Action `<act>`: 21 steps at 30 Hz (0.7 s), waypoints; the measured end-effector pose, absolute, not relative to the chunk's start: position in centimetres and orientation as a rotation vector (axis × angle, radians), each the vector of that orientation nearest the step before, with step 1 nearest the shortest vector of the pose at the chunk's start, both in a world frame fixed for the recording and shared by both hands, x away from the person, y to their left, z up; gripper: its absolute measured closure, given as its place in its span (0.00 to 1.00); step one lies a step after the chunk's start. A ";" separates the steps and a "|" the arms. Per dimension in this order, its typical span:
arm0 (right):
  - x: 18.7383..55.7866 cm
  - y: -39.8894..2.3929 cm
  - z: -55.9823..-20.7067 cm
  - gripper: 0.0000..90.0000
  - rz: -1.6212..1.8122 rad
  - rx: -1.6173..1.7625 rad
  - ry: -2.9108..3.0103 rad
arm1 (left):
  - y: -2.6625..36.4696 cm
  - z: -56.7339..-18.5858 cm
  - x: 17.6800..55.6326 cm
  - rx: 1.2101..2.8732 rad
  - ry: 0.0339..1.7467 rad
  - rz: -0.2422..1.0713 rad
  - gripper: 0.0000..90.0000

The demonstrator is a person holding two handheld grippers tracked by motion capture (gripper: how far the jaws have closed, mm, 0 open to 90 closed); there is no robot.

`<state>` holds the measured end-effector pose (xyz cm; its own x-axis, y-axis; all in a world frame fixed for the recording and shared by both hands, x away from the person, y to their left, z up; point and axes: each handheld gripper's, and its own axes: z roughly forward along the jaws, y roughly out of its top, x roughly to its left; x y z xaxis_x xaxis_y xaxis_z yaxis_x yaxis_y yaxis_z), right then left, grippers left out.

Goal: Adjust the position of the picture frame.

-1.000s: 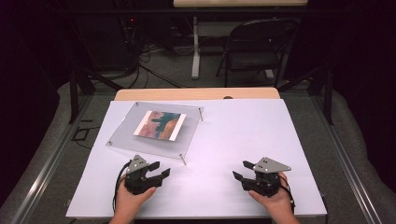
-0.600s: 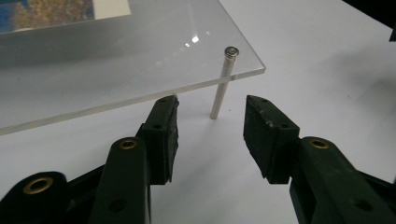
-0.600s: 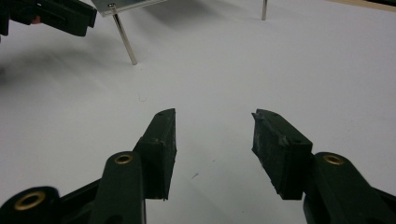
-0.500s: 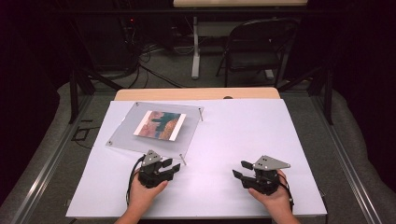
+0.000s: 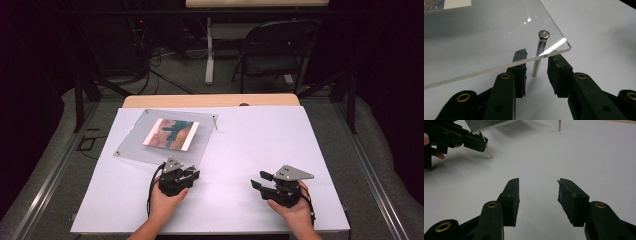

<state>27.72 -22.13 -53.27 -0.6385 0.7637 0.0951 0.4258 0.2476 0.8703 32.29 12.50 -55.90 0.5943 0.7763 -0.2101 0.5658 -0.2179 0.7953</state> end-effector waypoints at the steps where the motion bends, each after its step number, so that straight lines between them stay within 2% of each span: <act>1: 27.7 -22.2 -53.3 0.57 1.343 1.094 2.182 | 12.4 -55.9 32.4 1.909 1.076 0.297 0.77; 7: 27.8 -22.3 -53.3 0.57 1.358 1.108 2.168 | 11.9 -56.3 32.7 1.897 1.089 0.297 0.84; 12: 27.9 -22.4 -53.3 0.57 1.363 1.125 2.168 | 11.6 -56.4 32.8 1.890 1.088 0.311 0.93; 21: 28.1 -22.5 -53.4 0.57 1.373 1.144 2.165 | 11.5 -56.6 32.9 1.890 1.103 0.292 0.92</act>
